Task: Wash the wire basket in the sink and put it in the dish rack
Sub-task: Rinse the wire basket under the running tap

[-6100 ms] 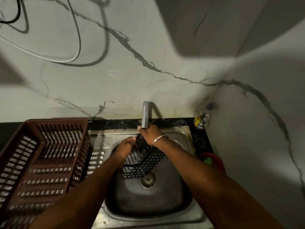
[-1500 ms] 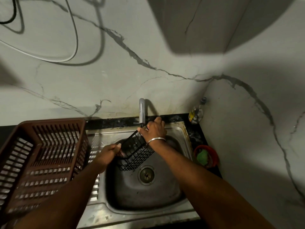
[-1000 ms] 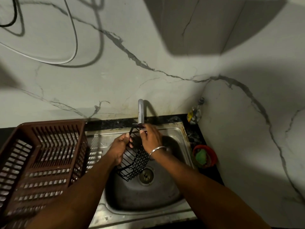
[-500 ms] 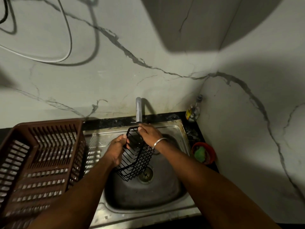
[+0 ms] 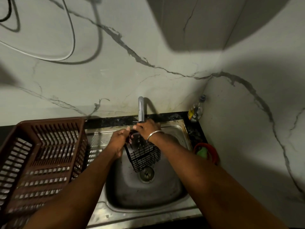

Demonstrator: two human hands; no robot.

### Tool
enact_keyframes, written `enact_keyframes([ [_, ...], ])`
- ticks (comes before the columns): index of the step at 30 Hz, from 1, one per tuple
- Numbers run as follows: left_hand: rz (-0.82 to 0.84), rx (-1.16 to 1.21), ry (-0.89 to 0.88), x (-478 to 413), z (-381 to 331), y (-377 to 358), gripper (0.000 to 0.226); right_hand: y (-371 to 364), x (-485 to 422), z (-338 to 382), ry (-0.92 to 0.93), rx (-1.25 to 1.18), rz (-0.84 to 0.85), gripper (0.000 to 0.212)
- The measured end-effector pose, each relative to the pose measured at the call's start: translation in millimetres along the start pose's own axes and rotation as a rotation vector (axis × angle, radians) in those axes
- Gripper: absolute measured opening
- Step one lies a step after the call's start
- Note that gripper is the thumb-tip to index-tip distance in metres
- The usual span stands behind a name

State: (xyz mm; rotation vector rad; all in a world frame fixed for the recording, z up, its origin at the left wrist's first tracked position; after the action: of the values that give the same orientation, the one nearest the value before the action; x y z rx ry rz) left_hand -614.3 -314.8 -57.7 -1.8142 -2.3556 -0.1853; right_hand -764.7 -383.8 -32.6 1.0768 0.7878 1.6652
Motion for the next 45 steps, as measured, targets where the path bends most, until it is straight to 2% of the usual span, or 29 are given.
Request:
enact_keyframes([
  [2,-0.082,0.024,0.015,-4,5,3,0.039,-3,1,0,-0.107,-0.037,-0.090,0.054],
  [4,-0.132,0.067,0.033,-7,8,4,0.036,-15,9,6,-0.171,0.028,-0.114,0.060],
  [8,-0.133,0.099,0.053,-7,16,7,0.035,-39,29,9,0.051,0.190,-0.168,0.066],
  [9,-0.121,0.082,0.055,-7,19,8,0.037,-39,28,3,0.042,0.170,-0.185,0.064],
  [12,-0.121,0.062,0.043,-6,28,9,0.044,-35,26,-6,-0.165,0.071,-0.189,0.067],
  [13,-0.133,0.059,0.041,-4,26,9,0.043,-38,29,-3,-0.162,0.081,-0.204,0.068],
  [16,-0.163,0.129,0.048,-2,19,6,0.037,-42,40,-2,0.061,0.132,-0.299,0.069],
  [17,-0.168,0.137,0.061,-1,16,6,0.037,-41,40,-5,0.069,0.088,-0.315,0.071],
  [21,-0.207,0.205,0.127,1,15,8,0.039,-44,38,-4,-0.146,-0.244,-0.378,0.077],
  [23,-0.191,0.255,0.161,5,17,9,0.041,-47,43,4,-0.175,-0.300,-0.422,0.070],
  [25,-0.121,0.289,0.207,11,21,12,0.042,-46,39,4,-0.178,-0.299,-0.457,0.054],
  [29,0.132,0.283,0.280,23,19,20,0.038,-42,35,7,-0.154,-0.279,-0.389,0.040],
  [31,0.188,0.233,0.296,25,9,15,0.034,-43,37,13,-0.135,-0.226,-0.394,0.038],
  [35,0.162,0.325,0.377,23,8,18,0.033,-42,40,18,-0.089,-0.194,-0.406,0.041],
  [39,0.103,0.460,0.327,26,21,18,0.048,-51,42,7,0.053,-0.268,-0.260,0.066],
  [40,0.076,0.512,0.314,28,24,16,0.055,-57,42,0,0.032,-0.271,-0.192,0.070],
  [43,0.047,0.593,0.286,30,33,16,0.066,-67,41,-21,-0.177,-0.242,-0.030,0.069],
  [45,0.049,0.629,0.266,28,38,16,0.069,-67,44,-12,-0.124,-0.240,-0.008,0.072],
])
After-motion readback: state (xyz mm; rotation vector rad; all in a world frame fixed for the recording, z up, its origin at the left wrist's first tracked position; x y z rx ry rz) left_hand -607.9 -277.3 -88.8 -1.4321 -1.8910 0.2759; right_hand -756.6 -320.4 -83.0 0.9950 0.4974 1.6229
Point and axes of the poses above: each hand's wrist, its own x-axis away from the middle knuckle, its own y-axis out of the back of the hand, z = x × y, the point moved 1 cm from there along -x, towards the middle knuckle, and after that the axes turned 12 degrees about -y, right-handed, at the moved point
